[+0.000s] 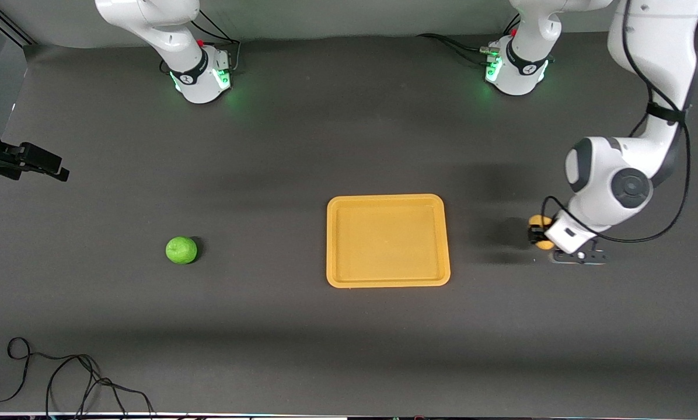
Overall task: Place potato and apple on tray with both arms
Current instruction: 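Carry the potato with the left gripper over the orange tray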
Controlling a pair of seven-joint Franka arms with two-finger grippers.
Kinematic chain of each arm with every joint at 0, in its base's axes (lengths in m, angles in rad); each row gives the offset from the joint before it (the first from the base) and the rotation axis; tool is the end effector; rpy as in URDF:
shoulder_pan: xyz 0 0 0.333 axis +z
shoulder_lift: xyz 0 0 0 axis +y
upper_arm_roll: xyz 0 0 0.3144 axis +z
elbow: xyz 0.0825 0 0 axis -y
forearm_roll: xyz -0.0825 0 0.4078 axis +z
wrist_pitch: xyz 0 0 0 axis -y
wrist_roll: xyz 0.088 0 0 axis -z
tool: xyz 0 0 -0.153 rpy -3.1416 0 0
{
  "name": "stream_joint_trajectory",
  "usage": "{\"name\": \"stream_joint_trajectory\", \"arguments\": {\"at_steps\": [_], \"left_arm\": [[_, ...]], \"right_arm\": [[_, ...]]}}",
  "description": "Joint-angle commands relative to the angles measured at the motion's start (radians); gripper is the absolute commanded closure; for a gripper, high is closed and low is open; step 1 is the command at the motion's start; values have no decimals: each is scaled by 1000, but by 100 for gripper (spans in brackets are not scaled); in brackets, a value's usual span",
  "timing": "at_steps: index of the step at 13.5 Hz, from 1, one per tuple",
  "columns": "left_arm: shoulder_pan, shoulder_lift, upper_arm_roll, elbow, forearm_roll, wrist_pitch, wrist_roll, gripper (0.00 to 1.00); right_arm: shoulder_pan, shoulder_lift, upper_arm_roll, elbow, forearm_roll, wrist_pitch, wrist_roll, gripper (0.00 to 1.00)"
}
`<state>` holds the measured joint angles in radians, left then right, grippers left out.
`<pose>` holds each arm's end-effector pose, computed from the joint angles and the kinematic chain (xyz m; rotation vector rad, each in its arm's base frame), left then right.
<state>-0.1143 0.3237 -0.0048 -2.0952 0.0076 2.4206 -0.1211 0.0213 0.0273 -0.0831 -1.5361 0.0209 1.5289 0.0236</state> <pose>0.5939 -0.0709 0.2007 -3.1383 0.0054 -0.0033 0.5800 -0.0320 0.5747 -3.1191 0.1325 0.0531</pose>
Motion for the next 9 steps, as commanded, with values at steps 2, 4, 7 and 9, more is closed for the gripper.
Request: {"name": "stream_joint_trajectory", "arguments": {"at_steps": [2, 4, 7, 9], "left_arm": [[-172, -11, 14, 58, -9, -67, -274, 60], [-249, 35, 14, 96, -14, -48, -398, 61], [-344, 98, 14, 147, -52, -20, -549, 60], [-386, 121, 14, 155, -58, 18, -635, 60]], "right_arm": [[6, 8, -7, 14, 13, 4, -10, 0], [6, 8, -7, 14, 13, 5, -10, 0], [6, 6, -7, 14, 13, 5, -10, 0], [6, 6, -7, 14, 13, 5, -10, 0]]}}
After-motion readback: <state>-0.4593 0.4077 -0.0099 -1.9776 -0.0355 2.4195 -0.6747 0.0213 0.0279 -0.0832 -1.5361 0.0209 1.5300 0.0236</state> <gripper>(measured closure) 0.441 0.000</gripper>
